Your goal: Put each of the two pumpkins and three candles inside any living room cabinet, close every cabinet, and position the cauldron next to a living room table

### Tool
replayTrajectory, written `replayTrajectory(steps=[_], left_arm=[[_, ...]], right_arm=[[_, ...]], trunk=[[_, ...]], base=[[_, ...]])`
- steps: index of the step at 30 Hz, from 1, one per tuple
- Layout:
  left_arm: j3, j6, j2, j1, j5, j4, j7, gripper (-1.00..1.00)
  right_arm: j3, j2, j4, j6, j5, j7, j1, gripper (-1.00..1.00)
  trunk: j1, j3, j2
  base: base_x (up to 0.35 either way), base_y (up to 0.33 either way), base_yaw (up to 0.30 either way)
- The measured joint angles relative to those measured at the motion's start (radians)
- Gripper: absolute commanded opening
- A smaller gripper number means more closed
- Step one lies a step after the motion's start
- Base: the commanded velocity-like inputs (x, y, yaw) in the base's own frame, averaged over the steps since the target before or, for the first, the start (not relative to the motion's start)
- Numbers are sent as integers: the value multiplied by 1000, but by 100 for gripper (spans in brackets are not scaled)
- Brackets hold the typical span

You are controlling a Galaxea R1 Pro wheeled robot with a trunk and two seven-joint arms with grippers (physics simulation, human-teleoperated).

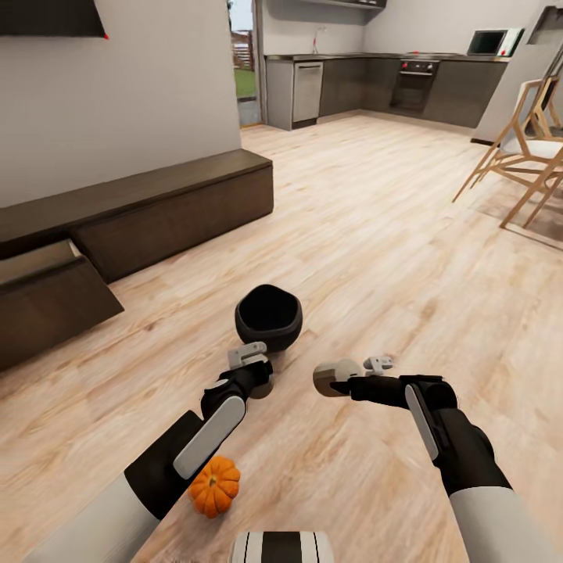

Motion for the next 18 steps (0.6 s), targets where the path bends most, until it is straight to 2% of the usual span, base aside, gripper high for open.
replayTrajectory(steps=[5, 12, 18], left_arm=[[0, 0, 0, 0, -1, 2, 0, -100], [0, -2, 1, 0, 6, 0, -1, -100], [0, -2, 1, 0, 6, 0, -2, -100]], right_arm=[[0, 0, 0, 1, -5, 0, 0, -100], [0, 0, 0, 1, -5, 0, 0, -100], [-1, 0, 0, 1, -5, 0, 0, -100]], trunk=[[0, 0, 0], [0, 0, 0], [0, 0, 0]], base=[[0, 0, 171], [-15, 17, 11], [-123, 151, 2]])
